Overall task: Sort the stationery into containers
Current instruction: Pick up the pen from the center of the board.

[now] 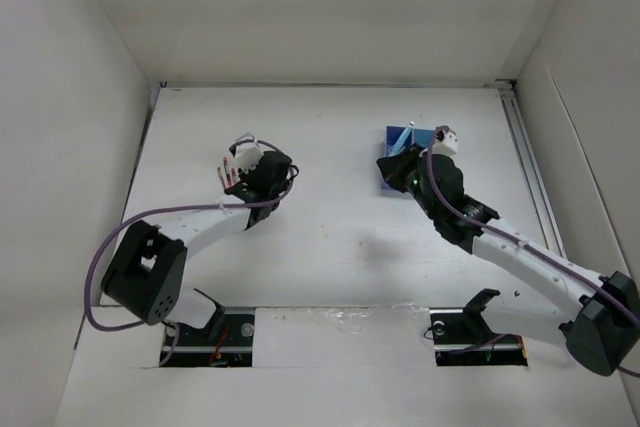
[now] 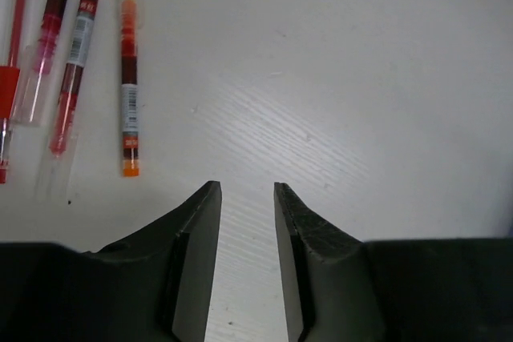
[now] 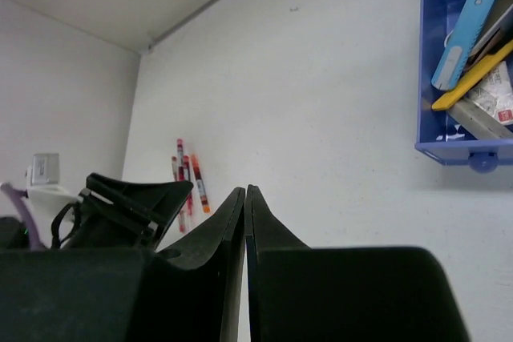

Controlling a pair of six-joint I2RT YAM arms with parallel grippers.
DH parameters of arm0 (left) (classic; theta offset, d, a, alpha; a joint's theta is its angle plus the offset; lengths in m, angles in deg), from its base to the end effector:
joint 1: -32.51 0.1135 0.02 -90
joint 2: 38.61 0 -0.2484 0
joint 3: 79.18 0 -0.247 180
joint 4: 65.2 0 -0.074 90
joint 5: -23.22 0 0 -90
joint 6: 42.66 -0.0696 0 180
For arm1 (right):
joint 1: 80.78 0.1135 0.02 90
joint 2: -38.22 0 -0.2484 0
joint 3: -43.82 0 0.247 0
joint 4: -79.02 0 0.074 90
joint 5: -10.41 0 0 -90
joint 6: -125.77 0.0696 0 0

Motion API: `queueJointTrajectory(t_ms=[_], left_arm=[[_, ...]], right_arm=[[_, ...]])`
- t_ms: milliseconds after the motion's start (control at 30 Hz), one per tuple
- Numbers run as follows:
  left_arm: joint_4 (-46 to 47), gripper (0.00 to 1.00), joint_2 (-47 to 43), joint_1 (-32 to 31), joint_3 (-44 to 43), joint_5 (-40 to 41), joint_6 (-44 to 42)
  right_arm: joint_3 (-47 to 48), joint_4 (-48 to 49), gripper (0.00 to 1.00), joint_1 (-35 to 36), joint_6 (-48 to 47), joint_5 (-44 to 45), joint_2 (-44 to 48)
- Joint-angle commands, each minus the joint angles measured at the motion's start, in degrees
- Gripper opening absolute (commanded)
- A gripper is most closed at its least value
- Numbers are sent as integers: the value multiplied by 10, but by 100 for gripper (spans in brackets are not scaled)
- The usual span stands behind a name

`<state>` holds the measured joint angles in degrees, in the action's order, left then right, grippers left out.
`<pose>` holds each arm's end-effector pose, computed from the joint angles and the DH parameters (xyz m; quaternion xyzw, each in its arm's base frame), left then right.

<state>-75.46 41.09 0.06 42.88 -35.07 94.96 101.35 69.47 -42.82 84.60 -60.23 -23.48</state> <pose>0.2879 -0.1397 0.1957 -0.2423 0.8166 -0.1169 0.5107 0.2383 0.1567 0.2811 0.1768 0.7620 0.3222 0.5332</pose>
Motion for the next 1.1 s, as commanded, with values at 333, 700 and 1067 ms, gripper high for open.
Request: queueJointTrajectory(t_ms=[333,700,1067], left_arm=[[58,23,-282,7,149,-43,41],[-1,32,-540,7,155,-67,7],[-22,38,-710,7,141,-31,-42]], right_arm=[[123,11,0,28,-67,-222,-192],[355,-78,33,153,-96,-130,-452],[730,-245,40,159,-103,-100,-749]])
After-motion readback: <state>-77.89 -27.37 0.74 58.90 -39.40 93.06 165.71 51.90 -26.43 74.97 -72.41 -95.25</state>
